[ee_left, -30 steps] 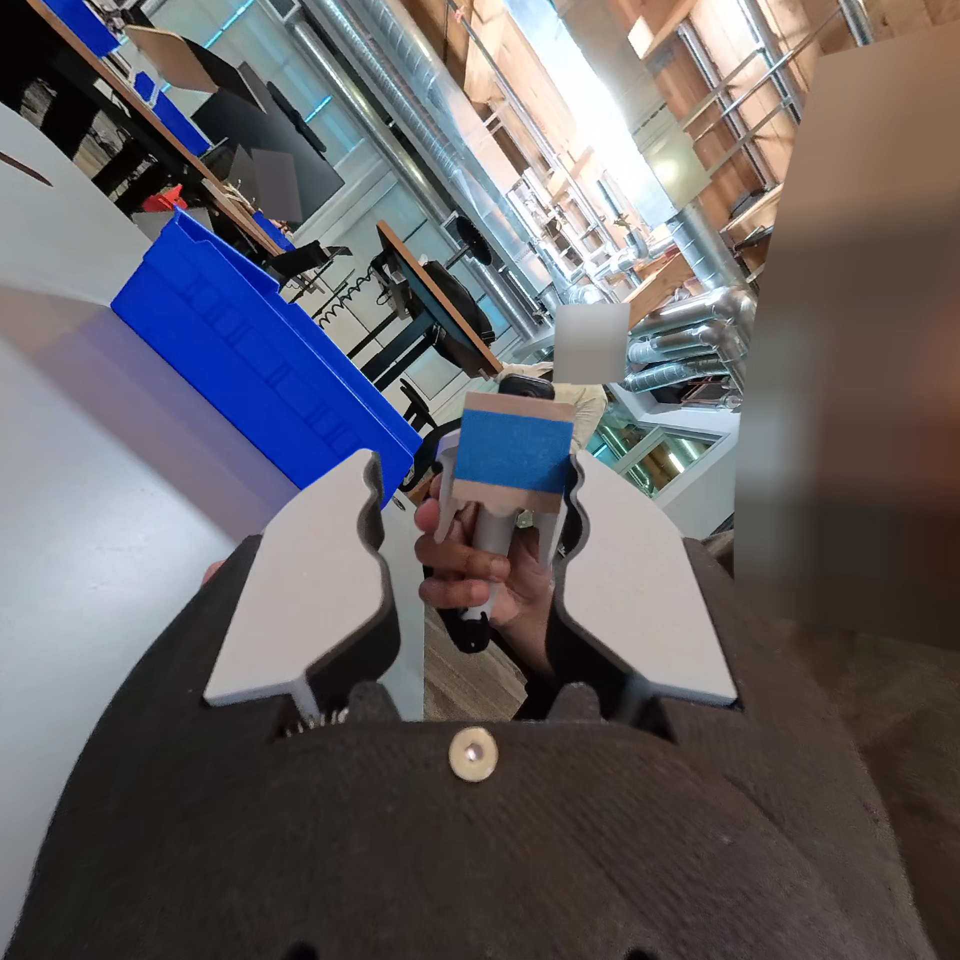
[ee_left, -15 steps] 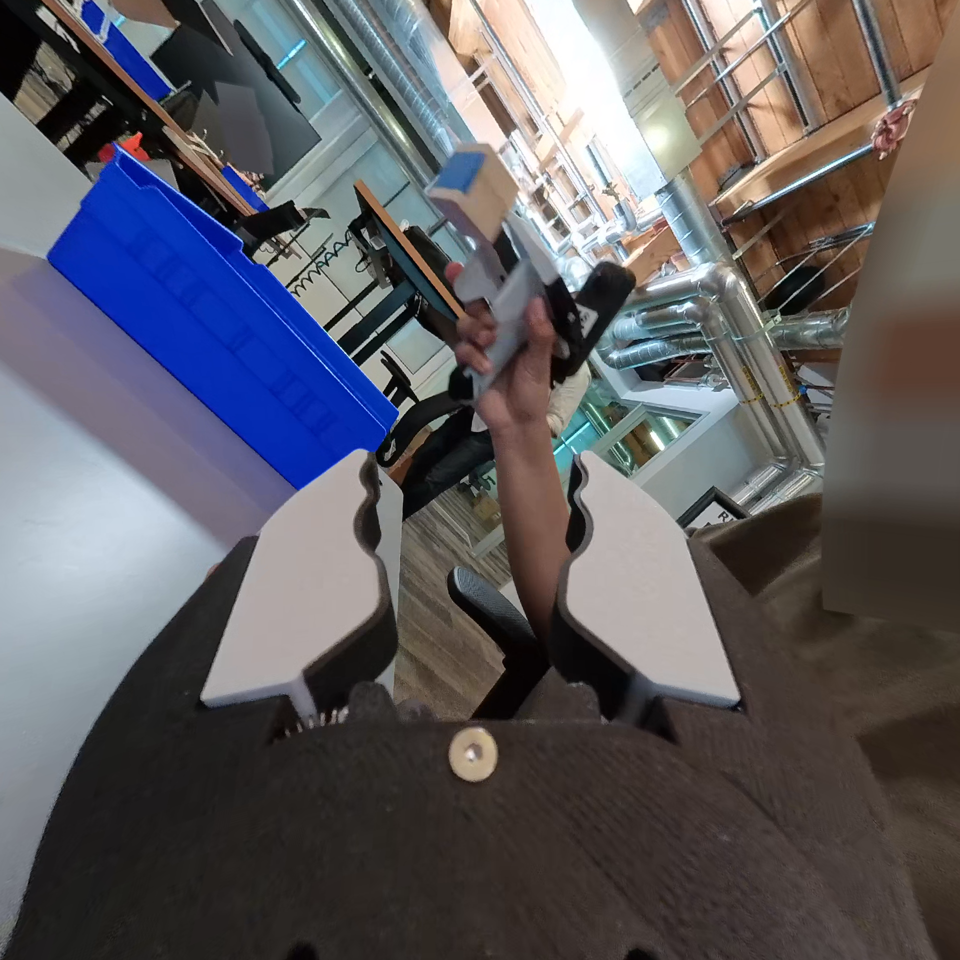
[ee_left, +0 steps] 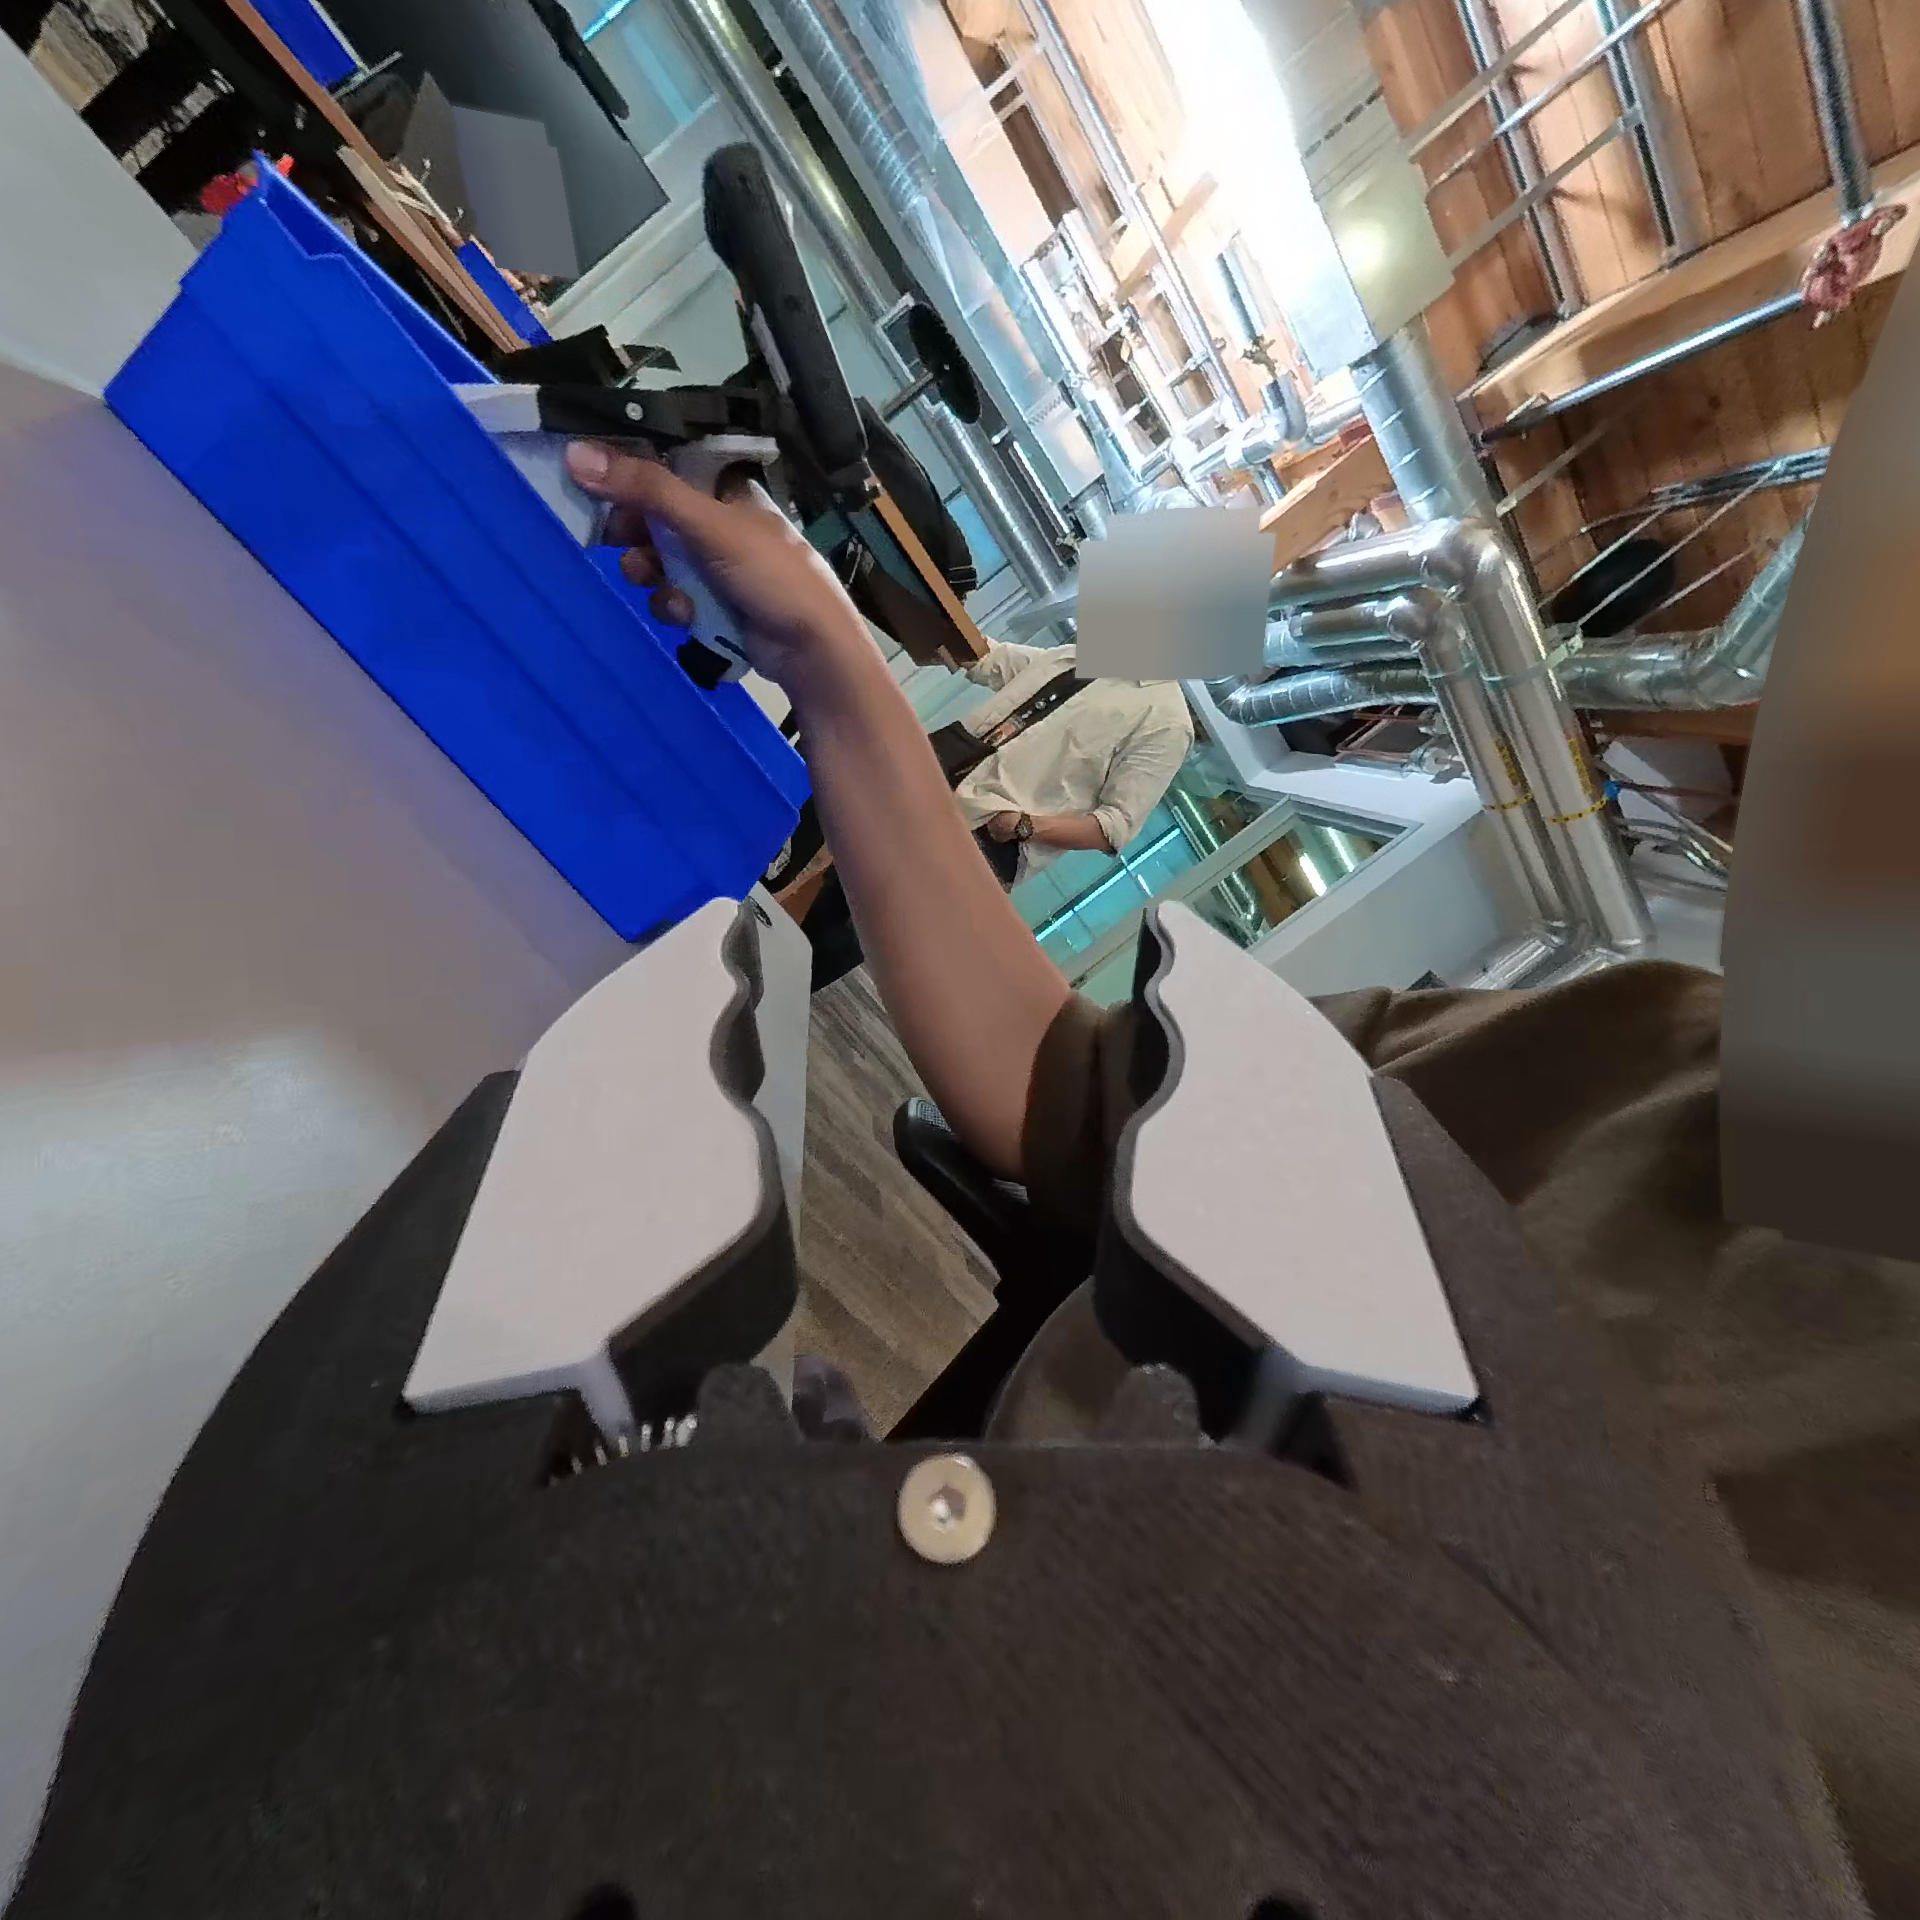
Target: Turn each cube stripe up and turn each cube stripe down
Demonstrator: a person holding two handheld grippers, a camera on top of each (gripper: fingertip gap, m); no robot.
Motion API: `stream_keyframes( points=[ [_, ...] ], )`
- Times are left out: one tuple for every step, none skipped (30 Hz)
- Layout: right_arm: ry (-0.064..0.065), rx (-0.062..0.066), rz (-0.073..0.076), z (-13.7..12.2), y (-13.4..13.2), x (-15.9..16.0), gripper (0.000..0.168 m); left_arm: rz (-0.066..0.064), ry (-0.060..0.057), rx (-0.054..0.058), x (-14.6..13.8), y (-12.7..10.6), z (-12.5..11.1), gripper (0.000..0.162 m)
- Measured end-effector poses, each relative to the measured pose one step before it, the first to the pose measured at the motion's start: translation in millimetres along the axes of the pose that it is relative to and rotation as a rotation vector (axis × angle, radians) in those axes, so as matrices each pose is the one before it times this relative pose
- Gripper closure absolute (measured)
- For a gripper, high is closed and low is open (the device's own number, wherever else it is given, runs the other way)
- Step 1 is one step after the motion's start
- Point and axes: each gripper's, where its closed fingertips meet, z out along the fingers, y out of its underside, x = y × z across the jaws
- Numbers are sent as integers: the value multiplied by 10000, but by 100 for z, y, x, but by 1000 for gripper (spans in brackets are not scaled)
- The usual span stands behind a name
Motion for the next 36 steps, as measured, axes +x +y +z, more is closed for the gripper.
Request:
stream_keyframes(
  points=[
    [141, -148, -23, 621, 22, 93, 128, -99, 2, 46, -115, 7, -56, 93],
    [122, -120, -45, 570, 0, 26, 128, -77, 1, 15, -99, 58, -41, 93],
    [106, -164, -44, 528, 72, -47, 128, -54, -27, -13, -136, 100, -24, 93],
    [118, -192, -67, 493, 128, -15, 128, -33, -36, -34, -139, 127, 1, 93],
    [132, -191, -89, 468, 164, 17, 128, -26, -37, -44, -147, 128, 13, 93],
    [120, -145, -62, 430, 137, 52, 128, -29, -37, -43, -144, 110, 21, 93],
    [47, 37, 17, 301, -103, 22, 128, -45, -35, -33, -146, 103, 10, 93],
    [-64, 49, 105, 172, -139, -44, 128, -74, -40, -24, -166, 82, -6, 93],
    [-64, 22, 86, 108, -101, 10, 128, -108, -42, -27, -184, 90, -29, 93],
    [-51, 11, 67, 74, -49, 19, 128, -119, -4, -47, -149, 119, -38, 93],
    [-31, 37, 32, 53, -63, 25, 128, -114, 13, -47, -102, 122, -44, 93],
    [15, 67, 24, -11, -97, 87, 128, -101, -9, -23, -109, 86, -60, 93],
    [49, 141, 53, -154, -218, 157, 127, -66, 12, 15, -20, 9, -59, 93],
    [-16, 172, 79, -356, -335, 103, 122, -35, 16, 31, 20, -42, -55, 93],
    [-43, 191, 116, -568, -420, 124, 116, -1, -1, 13, 26, -38, -48, 93],
    [-20, 250, 99, -763, -559, 159, 112, 39, -4, -11, 46, -36, -50, 93],
    [15, 283, 69, -928, -637, 187, 111, 55, -16, -20, 37, -38, -65, 93],
    [13, 310, 44, -1059, -721, 104, 111, 60, -30, -16, 33, -41, -76, 93],
    [-30, 386, 25, -1174, -874, -82, 111, 66, -37, 8, 6, -75, -105, 93],
    [-118, 516, 48, -1256, -1119, -430, 109, 57, -39, 31, 4, -125, -113, 93],
    [-264, 621, 110, -1252, -1317, -930, 107, 40, -41, 45, -19, -145, -121, 93],
    [-477, 628, 119, -1171, -1361, -1538, 105, 30, -38, 65, -43, -198, -125, 93],
    [-656, 582, 70, -1006, -1313, -2121, 99, 20, -30, 79, -43, -207, -118, 93],
    [-748, 528, -20, -818, -1227, -2540, 92, 9, -34, 73, -70, -206, -115, 93],
    [-745, 441, -90, -594, -1072, -2767, 86, 1, -32, 55, -67, -187, -119, 93],
    [-650, 369, -126, -342, -927, -2827, 83, 2, -25, 52, -43, -173, -108, 93],
    [-593, 310, -117, -175, -788, -2920, 82, 8, -22, 64, -1, -191, -125, 93],
    [-615, 213, -148, -61, -602, -3134, 79, 21, -18, 73, 27, -196, -134, 93],
    [-676, 191, -199, 20, -511, -3379, 76, 41, -32, 75, 26, -187, -134, 93],
    [-724, 182, -192, 67, -452, -3593, 73, 65, -50, 65, 17, -164, -143, 93],
    [-790, 179, -127, 119, -430, -3752, 71, 74, -58, 46, 21, -135, -143, 93],
    [-888, 186, -62, 133, -361, -3848, 70, 73, -29, 30, 78, -96, -138, 94],
    [-859, 221, -16, 184, -341, -3666, 65, 68, -6, 14, 131, -95, -134, 93],
    [-749, 261, -31, 195, -281, -3234, 59, 69, 3, 16, 153, -80, -132, 93],
    [-590, 245, -63, 147, -220, -2655, 53, 70, 6, 18, 135, -76, -127, 94],
    [-411, 212, 21, 132, -184, -1999, 52, 56, -21, -3, 26, -32, -106, 94]
  ],
)
